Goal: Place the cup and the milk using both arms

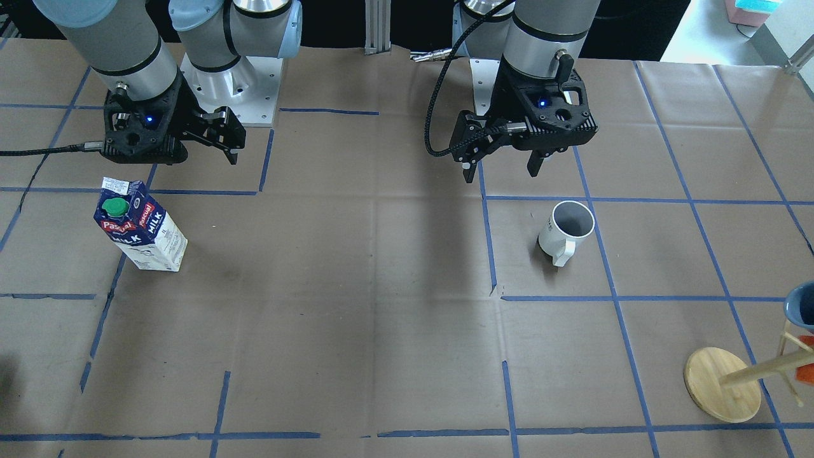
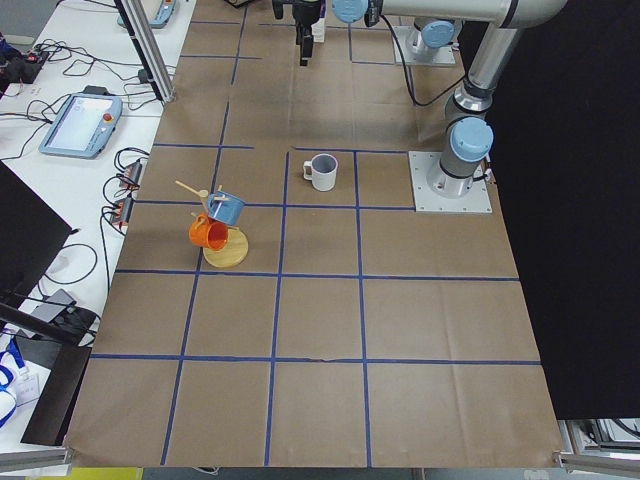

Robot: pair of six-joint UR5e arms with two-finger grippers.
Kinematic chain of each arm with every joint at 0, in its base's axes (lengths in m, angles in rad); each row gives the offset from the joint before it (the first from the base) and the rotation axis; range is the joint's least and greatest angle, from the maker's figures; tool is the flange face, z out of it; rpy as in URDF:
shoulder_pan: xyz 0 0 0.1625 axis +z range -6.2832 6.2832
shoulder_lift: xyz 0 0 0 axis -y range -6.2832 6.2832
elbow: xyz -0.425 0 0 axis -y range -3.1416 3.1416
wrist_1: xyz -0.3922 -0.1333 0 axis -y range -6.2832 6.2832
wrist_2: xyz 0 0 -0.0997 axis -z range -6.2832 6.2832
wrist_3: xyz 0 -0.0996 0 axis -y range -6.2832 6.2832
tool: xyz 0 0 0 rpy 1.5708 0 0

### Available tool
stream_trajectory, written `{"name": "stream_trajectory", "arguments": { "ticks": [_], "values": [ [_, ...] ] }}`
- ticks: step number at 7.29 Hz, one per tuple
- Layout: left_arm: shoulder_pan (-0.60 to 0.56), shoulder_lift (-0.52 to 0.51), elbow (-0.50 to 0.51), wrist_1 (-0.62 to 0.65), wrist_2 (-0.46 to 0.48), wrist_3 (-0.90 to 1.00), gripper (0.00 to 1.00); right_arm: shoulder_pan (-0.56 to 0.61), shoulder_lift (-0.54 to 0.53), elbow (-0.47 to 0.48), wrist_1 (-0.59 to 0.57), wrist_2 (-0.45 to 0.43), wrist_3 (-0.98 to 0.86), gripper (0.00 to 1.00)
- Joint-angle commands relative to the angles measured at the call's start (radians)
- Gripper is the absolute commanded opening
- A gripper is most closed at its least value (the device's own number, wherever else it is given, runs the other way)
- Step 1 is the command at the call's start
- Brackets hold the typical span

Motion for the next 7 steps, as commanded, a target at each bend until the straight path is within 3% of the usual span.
{"name": "stream_trajectory", "arguments": {
  "ticks": [1, 7],
  "values": [
    [0.000, -0.006, -0.001, -0.006, -0.001, 0.116, 1.00, 0.000, 0.000, 0.000, 0.000, -0.001, 0.000, 1.00],
    [-0.003, 0.026, -0.030, -0.034, 0.001, 0.120, 1.00, 0.000, 0.000, 0.000, 0.000, 0.001, 0.001, 1.00]
  ]
}}
